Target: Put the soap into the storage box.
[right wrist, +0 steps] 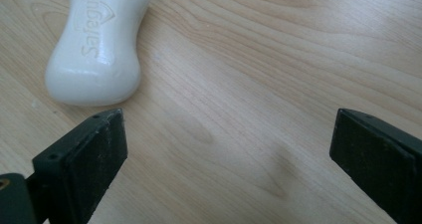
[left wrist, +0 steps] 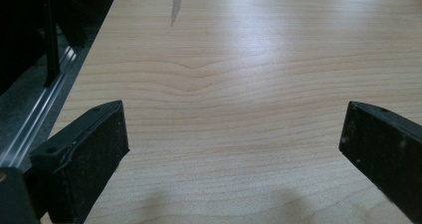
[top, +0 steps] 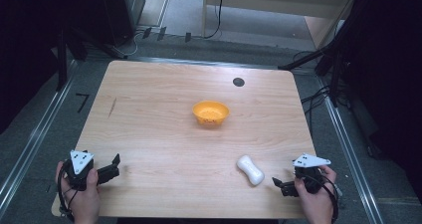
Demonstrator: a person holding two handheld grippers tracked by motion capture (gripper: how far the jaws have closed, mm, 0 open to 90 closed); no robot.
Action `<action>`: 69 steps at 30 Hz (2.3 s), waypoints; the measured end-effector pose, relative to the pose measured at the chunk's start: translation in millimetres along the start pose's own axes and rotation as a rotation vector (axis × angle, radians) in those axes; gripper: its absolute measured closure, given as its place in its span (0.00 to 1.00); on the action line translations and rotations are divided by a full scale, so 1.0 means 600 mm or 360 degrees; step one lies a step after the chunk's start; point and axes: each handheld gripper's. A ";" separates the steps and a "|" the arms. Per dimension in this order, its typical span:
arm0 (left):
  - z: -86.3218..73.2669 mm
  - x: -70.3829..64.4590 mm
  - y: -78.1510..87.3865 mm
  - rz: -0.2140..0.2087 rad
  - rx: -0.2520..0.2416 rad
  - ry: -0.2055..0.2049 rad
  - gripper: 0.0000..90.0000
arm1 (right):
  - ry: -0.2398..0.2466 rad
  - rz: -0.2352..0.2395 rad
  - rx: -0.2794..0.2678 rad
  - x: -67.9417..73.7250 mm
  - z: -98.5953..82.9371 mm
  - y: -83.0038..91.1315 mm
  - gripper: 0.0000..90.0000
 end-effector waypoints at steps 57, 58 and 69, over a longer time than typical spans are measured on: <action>0.000 -0.001 -0.002 -0.0005 0.0017 -0.0006 0.00 | 0.0080 0.0110 0.0201 0.057 0.075 -0.039 0.06; 0.000 0.000 -0.002 -0.0003 0.0017 -0.0006 0.00 | 0.0070 0.0109 0.0205 0.058 0.076 -0.039 0.06; 0.000 -0.001 -0.002 -0.0003 0.0015 -0.0006 0.00 | 0.0019 0.0128 0.0224 0.069 0.081 -0.052 0.07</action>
Point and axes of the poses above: each handheld gripper's, and its own axes: y roughly backward along the jaws, z roughly out of its top, x roughly to its left, and after that the axes turned 10 degrees about -x, right-handed
